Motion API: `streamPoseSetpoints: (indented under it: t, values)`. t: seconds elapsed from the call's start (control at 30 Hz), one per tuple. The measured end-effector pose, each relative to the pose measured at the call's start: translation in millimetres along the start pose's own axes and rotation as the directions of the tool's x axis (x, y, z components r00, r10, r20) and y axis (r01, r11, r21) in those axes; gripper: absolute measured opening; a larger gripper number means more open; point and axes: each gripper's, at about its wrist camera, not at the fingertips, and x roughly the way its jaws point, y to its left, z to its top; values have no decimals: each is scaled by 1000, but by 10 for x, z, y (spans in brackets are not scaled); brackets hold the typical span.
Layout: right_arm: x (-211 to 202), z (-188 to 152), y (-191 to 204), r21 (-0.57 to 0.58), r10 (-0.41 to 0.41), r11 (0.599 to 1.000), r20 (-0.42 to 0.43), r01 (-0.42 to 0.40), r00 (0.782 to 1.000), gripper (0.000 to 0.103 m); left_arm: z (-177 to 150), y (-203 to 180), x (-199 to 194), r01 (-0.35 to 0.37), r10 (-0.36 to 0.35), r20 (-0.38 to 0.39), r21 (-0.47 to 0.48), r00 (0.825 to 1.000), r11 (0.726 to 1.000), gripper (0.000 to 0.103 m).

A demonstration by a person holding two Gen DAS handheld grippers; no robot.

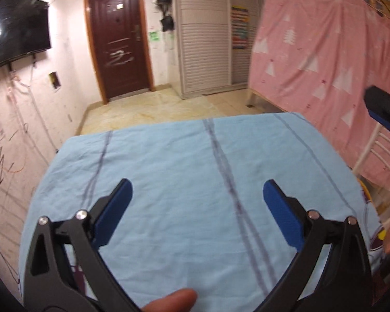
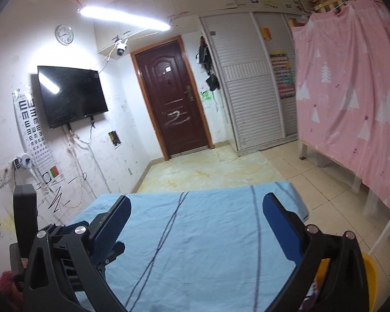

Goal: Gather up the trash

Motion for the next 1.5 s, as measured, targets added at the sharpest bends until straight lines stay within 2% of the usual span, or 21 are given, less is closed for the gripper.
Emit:
streamPoseSetpoints:
  t: [0.37, 0.53, 0.6, 0.73, 0.9, 1.0, 1.27, 1.5]
  values:
    - [309, -295, 361, -47, 8, 999, -121, -14, 993, 94, -166, 491, 53, -57, 56, -13, -67, 998, 996, 97]
    - [411, -403, 424, -63, -53, 997, -153, 44, 987, 94, -201, 619, 127, -41, 38, -38, -100, 999, 994, 97]
    - [432, -411, 423, -64, -82, 995, -163, 72, 983, 94, -220, 638, 130, -32, 27, -43, -110, 999, 993, 97]
    - [451, -437, 381, -66, -85, 995, -168, 75, 982, 94, -233, 653, 139, -21, 16, -47, -115, 999, 993, 97]
    - [506, -474, 308, -43, -42, 999, -222, 34, 974, 94, -226, 650, 158, -17, 11, -53, -112, 999, 994, 97]
    - [507, -479, 317, -49, -44, 998, -225, 33, 973, 94, -223, 654, 164, -15, 8, -55, -111, 998, 994, 97]
    - [613, -537, 318, -56, -58, 997, -297, 44, 953, 94, -230, 651, 175, -13, 6, -57, -116, 998, 993, 97]
    - [605, -552, 342, -78, -63, 996, -301, 41, 952, 94, -238, 646, 177, -12, 5, -57, -117, 998, 993, 97]
